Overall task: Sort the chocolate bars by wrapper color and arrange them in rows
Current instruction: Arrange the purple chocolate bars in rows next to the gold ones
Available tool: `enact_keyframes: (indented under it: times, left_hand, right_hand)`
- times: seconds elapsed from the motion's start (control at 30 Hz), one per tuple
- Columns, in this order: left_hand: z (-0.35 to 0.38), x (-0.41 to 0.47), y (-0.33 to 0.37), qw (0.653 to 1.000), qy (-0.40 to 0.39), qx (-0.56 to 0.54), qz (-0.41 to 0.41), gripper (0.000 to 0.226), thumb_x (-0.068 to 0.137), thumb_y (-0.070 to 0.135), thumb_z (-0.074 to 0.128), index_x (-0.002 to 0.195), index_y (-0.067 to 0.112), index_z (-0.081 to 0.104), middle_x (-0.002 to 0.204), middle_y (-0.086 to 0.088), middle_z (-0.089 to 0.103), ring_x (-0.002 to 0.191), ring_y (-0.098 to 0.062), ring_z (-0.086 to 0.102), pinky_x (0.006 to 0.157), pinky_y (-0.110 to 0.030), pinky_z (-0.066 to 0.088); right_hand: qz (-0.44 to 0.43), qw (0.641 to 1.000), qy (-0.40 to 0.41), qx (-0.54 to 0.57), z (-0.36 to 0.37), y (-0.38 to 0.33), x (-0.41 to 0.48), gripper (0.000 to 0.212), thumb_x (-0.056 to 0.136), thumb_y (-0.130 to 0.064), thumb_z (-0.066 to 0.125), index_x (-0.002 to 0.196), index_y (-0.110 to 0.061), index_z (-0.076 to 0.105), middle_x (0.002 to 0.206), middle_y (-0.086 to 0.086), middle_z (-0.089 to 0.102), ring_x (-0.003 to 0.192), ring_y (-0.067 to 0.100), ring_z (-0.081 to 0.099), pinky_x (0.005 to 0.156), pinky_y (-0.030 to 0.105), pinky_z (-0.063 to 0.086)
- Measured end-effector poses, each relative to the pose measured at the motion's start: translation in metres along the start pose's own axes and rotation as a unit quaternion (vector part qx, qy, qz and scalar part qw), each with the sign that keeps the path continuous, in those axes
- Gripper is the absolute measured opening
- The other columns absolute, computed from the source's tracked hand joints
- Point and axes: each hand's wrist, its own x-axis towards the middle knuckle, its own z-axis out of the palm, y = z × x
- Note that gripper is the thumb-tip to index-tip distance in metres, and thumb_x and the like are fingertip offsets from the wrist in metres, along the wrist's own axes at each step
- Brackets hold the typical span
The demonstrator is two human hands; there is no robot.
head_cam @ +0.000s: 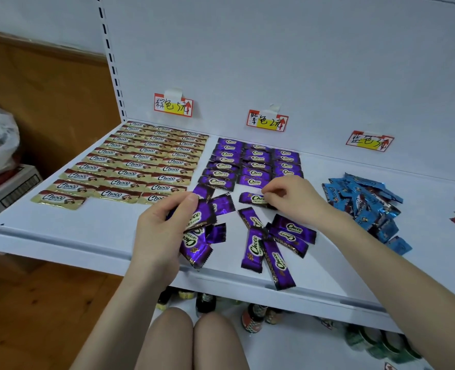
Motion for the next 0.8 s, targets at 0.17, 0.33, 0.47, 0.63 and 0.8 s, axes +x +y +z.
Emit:
enact_keyframes:
  times: [0.17,0.33,0.47,0.63,0.8]
  left_hand:
    - [-0.001,-0.001,-0.001,1.0,-0.001,0.005,0.013,0.009,0.089,0.018,0.06,0.083,0.022,0.066,0.071,0.005,0.073,0.067,-0.012,0.071,0.052,-0.028,0.058]
    - [0.001,-0.002,0.0,1.0,-0.005,0.0,0.01,0.007,0.088,0.02,0.06,0.083,0.022,0.065,0.067,0.007,0.072,0.064,-0.009,0.07,0.048,-0.024,0.055]
    - [0.001,-0.001,-0.001,1.0,-0.006,0.009,0.015,0.007,0.088,0.021,0.06,0.084,0.023,0.066,0.07,0.007,0.073,0.067,-0.011,0.071,0.05,-0.025,0.057]
    - [0.001,0.0,-0.002,1.0,-0.006,0.015,0.015,0.006,0.087,0.023,0.061,0.086,0.022,0.067,0.075,0.003,0.074,0.072,-0.014,0.072,0.055,-0.028,0.058]
    - [0.001,0.001,-0.003,1.0,-0.004,0.017,0.012,0.005,0.086,0.024,0.061,0.087,0.023,0.066,0.074,0.005,0.073,0.072,-0.013,0.072,0.055,-0.029,0.059]
  right_hand:
    - [-0.058,0.998,-0.002,-0.04,0.005,0.001,0.0,0.021,0.087,-0.031,0.061,0.101,-0.02,0.07,0.097,-0.004,0.061,0.088,0.006,0.047,0.069,0.016,0.034]
    - [-0.054,0.998,0.007,-0.039,0.007,0.0,0.006,0.017,0.087,-0.028,0.061,0.098,-0.019,0.072,0.094,-0.007,0.065,0.085,0.004,0.047,0.071,0.022,0.033]
    - [-0.053,0.998,0.014,-0.032,0.007,-0.005,0.011,0.018,0.088,-0.023,0.061,0.101,-0.016,0.071,0.095,-0.008,0.064,0.084,0.001,0.043,0.069,0.018,0.029]
    - [-0.051,0.998,0.011,-0.022,0.005,-0.012,0.011,0.018,0.089,-0.019,0.06,0.101,-0.012,0.071,0.098,0.0,0.065,0.085,0.005,0.045,0.067,0.017,0.029]
    - [-0.047,0.999,0.008,-0.022,0.003,-0.016,0.01,0.019,0.089,-0.017,0.058,0.103,-0.011,0.07,0.099,0.004,0.066,0.089,0.014,0.053,0.069,0.018,0.033]
